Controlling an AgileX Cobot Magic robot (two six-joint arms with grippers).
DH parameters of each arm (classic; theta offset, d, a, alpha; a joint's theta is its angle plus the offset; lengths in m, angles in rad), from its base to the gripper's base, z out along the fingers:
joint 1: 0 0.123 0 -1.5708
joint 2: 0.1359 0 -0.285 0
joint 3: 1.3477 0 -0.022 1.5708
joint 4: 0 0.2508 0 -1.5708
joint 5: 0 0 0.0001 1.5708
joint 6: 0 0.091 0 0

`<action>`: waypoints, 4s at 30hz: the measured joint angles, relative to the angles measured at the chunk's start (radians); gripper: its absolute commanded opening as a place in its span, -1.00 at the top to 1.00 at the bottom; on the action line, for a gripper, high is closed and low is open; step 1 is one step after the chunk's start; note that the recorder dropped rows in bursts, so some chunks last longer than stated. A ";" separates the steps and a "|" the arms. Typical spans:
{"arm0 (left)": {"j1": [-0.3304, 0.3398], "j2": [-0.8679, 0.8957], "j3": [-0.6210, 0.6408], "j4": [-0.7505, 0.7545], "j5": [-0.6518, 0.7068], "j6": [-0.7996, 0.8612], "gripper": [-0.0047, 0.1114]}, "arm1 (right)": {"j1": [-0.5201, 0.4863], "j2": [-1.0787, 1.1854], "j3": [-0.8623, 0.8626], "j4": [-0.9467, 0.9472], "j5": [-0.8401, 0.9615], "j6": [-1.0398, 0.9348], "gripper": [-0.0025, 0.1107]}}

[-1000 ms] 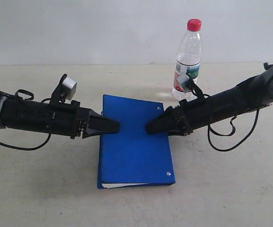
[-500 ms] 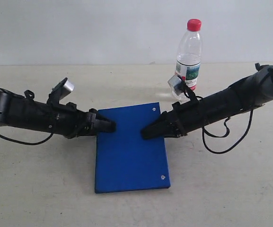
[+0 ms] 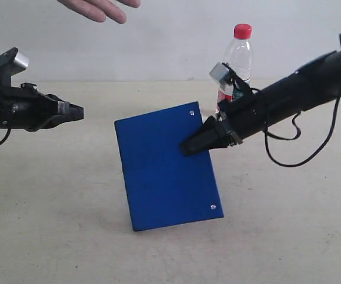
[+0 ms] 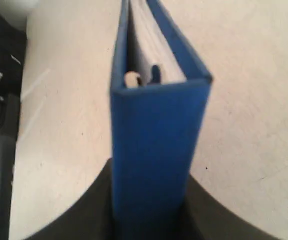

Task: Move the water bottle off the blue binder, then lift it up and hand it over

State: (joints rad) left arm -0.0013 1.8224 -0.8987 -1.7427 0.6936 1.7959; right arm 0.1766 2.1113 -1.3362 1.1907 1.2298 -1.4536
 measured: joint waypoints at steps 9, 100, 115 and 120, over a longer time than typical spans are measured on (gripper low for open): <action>-0.009 -0.274 0.082 0.002 -0.288 0.030 0.84 | 0.114 -0.330 0.165 -0.208 -0.237 0.054 0.96; -0.009 -1.706 0.895 0.004 -0.670 -0.277 0.84 | 0.396 -2.104 1.337 -0.880 -1.023 1.304 0.96; -0.009 -1.713 0.895 0.004 -0.670 -0.277 0.84 | -0.180 -2.107 1.337 -1.122 -0.900 1.482 0.96; -0.009 -1.713 0.895 0.004 -0.670 -0.277 0.84 | -0.016 -2.107 1.337 -1.257 -0.900 1.485 0.96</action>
State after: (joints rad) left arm -0.0098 0.1095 -0.0039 -1.7390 0.0238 1.5188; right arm 0.1603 0.0043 0.0005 -0.0665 0.3295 0.0318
